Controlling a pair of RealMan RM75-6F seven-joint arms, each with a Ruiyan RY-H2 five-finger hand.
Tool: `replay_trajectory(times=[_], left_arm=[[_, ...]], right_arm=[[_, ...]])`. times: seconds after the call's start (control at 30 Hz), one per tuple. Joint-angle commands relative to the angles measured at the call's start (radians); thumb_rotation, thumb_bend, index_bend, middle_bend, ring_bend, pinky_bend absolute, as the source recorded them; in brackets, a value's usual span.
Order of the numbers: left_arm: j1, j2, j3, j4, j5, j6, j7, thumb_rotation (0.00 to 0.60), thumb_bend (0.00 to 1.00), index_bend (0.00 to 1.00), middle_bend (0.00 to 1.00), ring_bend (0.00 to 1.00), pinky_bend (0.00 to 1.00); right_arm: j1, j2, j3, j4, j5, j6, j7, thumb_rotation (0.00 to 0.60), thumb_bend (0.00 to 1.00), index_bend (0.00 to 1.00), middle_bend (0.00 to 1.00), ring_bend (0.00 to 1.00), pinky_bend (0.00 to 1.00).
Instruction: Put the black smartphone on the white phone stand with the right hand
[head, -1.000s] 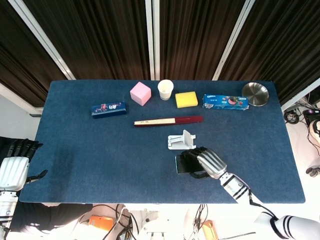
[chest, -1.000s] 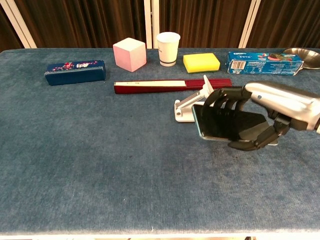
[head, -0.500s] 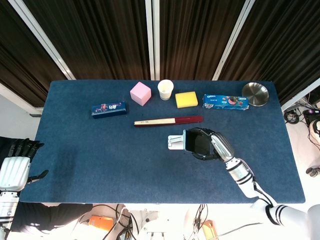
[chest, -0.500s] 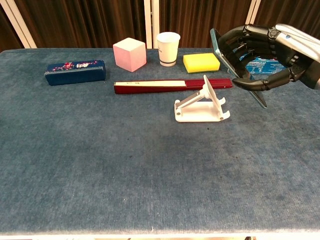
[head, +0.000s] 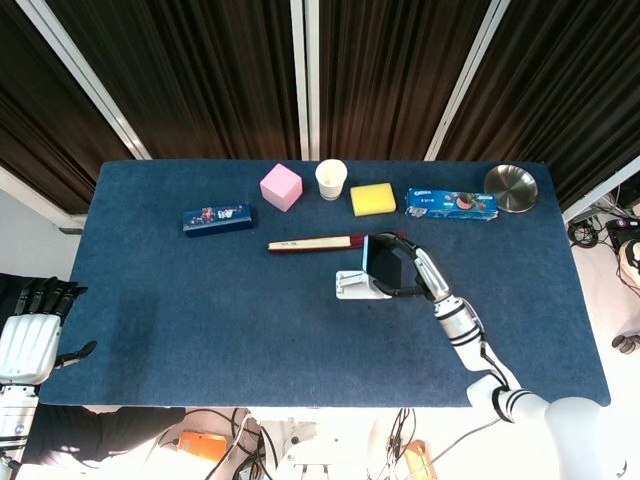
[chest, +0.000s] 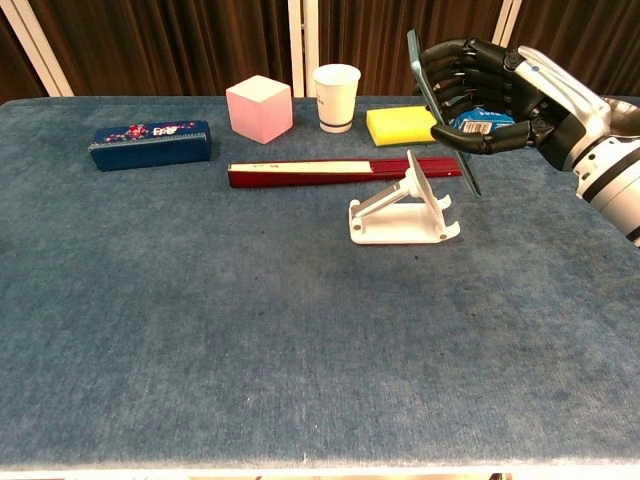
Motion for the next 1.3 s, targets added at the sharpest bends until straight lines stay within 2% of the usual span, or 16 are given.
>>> replay_trajectory(times=[0.03,0.3,0.57,1.3], left_arm=[[0.000,0.006,-0.001,-0.014,-0.003,-0.001,0.010,0.600,0.08,0.20,0.17,0.09,0.00],[0.002,0.016,-0.002,-0.044,-0.009,0.000,0.030,0.600,0.08,0.20,0.17,0.09,0.00],[-0.001,0.023,-0.004,-0.071,-0.010,-0.004,0.053,0.600,0.08,0.20,0.17,0.09,0.00],[-0.011,0.035,-0.006,-0.108,-0.026,-0.023,0.086,0.600,0.08,0.20,0.16,0.10,0.00]], right_arm=[[0.018,-0.070,0.003,0.105,0.010,0.026,0.069,0.600,0.48,0.57,0.46,0.40,0.48],[0.013,-0.162,-0.003,0.271,0.028,0.058,0.177,0.600,0.48,0.56,0.46,0.38,0.48],[0.025,-0.200,-0.023,0.359,0.033,0.038,0.236,0.600,0.48,0.55,0.46,0.36,0.48],[0.043,-0.242,-0.064,0.435,0.040,0.008,0.274,0.600,0.48,0.50,0.43,0.33,0.47]])
